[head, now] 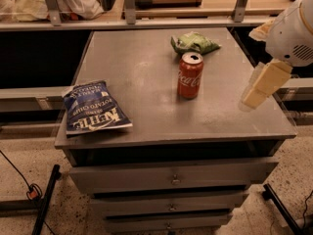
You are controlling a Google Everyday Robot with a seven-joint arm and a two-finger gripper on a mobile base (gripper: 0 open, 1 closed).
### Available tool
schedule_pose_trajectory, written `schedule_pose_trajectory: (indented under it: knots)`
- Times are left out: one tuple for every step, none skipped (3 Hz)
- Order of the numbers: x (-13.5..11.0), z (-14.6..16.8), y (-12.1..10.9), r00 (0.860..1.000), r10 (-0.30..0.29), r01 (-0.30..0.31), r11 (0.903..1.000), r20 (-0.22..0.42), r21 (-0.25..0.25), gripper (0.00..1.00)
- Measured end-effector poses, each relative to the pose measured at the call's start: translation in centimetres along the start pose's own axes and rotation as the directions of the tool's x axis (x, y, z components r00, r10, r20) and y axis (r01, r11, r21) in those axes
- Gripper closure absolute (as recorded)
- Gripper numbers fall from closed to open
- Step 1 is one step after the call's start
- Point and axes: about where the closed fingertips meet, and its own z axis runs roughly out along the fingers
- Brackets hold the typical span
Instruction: Knock coke can over
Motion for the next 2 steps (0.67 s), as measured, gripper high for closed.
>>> schedule_pose_trajectory:
  knots:
    - [-0.6,2.8,-2.6,0.988,0.073,-0.074,0.9972,0.139,0.005,0.00]
    - [-1.6,5.9,-4.7,0.963,0.123,-0.125,0.9922,0.239,-0.009,0.00]
